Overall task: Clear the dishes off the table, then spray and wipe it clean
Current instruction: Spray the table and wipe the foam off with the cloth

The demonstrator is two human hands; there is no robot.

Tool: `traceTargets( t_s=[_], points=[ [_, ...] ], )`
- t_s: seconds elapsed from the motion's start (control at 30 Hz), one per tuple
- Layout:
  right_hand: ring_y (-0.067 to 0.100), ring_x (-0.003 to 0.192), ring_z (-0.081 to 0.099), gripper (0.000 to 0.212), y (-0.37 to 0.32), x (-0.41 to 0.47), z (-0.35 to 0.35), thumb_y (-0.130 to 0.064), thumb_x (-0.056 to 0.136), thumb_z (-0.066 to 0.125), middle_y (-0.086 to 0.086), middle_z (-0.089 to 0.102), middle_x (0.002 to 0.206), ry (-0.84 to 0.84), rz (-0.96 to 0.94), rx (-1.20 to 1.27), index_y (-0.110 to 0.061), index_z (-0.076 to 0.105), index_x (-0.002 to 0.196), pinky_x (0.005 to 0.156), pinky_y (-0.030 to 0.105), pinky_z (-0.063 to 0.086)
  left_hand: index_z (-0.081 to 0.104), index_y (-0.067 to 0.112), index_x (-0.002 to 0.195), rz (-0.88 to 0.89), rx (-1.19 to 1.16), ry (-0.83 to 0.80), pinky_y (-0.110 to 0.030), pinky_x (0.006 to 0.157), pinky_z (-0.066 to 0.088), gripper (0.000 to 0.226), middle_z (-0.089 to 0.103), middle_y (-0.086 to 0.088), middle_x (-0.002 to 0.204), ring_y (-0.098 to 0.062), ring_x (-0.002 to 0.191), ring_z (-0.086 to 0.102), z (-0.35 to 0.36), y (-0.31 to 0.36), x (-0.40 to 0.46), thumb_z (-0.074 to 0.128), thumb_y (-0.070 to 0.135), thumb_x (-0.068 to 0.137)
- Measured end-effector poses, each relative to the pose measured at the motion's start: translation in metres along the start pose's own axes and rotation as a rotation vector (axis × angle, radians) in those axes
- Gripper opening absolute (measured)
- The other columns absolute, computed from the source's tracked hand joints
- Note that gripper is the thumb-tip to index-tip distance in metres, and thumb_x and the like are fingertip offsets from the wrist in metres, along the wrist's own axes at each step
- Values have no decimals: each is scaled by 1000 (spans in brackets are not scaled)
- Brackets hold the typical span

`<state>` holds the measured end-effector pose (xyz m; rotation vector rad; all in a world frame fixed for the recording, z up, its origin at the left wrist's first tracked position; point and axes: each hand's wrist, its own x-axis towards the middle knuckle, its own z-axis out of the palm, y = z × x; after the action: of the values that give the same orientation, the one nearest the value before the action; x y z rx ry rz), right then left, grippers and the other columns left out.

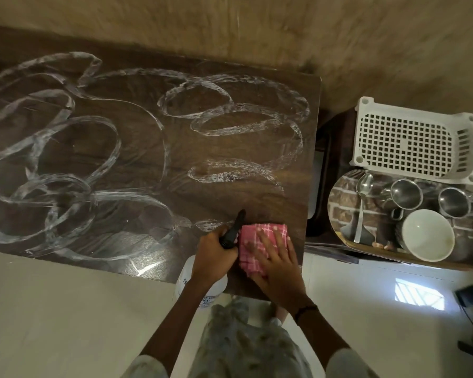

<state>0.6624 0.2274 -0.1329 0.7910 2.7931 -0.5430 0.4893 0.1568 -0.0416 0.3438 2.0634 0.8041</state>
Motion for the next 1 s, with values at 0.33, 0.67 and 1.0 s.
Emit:
traceTargets(
  t_s=[0.33, 0.67, 1.0],
  points=[
    [38, 145, 9, 66, 27, 71, -36, -57, 86, 35, 7, 22, 157, 119, 257, 17, -33, 28, 147, 114, 59, 12, 66, 18, 80, 36, -21, 14, -46, 71, 52, 17, 69, -10, 78, -31, 76, 63, 1, 5, 11, 56, 17, 65],
    [28, 144, 11, 60, 17, 16, -10, -64, 90, 33, 0, 24, 156, -47, -35, -5, -37, 31, 145, 109, 60, 28, 66, 14, 74, -3, -22, 13, -44, 68, 51, 8, 68, -16, 73, -32, 71, 63, 6, 23, 23, 65, 7, 76],
    [40, 143, 10, 60, 18, 98, -52, -57, 91, 31, 4, 23, 156, 72, 142, 10, -34, 28, 146, 111, 59, 7, 68, 6, 79, 33, 66, 39, -44, 67, 51, 10, 69, -20, 77, -35, 72, 63, 17, 48, 47, 62, 1, 74]
  ],
)
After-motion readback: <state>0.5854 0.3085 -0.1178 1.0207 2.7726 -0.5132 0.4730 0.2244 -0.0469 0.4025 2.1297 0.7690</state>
